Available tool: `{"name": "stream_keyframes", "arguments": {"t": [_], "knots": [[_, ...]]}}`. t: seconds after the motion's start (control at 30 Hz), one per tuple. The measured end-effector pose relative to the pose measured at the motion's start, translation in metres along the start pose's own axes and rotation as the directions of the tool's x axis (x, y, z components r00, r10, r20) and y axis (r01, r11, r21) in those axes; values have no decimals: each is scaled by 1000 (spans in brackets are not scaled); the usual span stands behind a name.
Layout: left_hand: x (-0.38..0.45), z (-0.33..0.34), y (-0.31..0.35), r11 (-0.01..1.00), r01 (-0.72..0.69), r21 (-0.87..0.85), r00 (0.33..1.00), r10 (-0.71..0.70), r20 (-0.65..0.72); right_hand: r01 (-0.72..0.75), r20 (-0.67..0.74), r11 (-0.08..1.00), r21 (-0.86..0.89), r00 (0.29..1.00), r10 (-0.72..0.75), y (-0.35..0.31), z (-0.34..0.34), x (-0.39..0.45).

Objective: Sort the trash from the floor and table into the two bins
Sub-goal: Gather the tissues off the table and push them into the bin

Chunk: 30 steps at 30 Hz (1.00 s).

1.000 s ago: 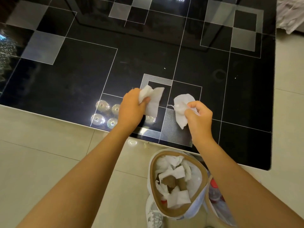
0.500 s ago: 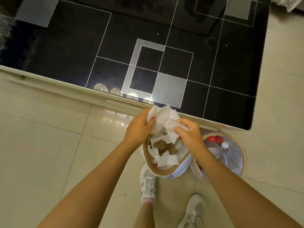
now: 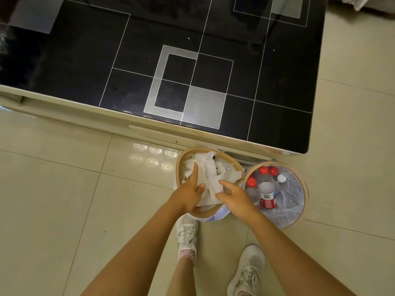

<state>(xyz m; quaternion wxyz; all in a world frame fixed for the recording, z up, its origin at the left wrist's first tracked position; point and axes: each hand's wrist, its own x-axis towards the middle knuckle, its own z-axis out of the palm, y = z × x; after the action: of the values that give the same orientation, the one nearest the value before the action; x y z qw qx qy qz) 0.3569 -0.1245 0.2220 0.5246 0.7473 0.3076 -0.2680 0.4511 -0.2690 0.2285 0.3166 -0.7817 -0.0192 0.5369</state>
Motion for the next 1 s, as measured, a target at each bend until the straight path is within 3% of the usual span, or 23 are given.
{"name": "stream_keyframes", "arguments": {"t": [0.33,0.53,0.6,0.73,0.83,1.0], "knots": [[6,-6,0,984,-14,175,995,32,-99,66,-9,996,-53,998,-66,-4,-3,-12],[1,3,7,937,-21,347,985,80,-155,112,-107,979,-172,986,-131,1,-7,-20],[3,12,4,877,1,480,990,67,-124,104,-143,946,-306,978,-154,6,-6,-15],[28,29,-8,733,41,679,994,-96,44,78,-41,747,-661,989,-140,21,4,15],[47,44,-27,744,37,668,987,-133,94,95,47,711,-697,995,-87,32,22,34],[75,54,-53,630,-48,775,989,-81,127,168,141,644,-746,986,-95,43,41,68]]}}
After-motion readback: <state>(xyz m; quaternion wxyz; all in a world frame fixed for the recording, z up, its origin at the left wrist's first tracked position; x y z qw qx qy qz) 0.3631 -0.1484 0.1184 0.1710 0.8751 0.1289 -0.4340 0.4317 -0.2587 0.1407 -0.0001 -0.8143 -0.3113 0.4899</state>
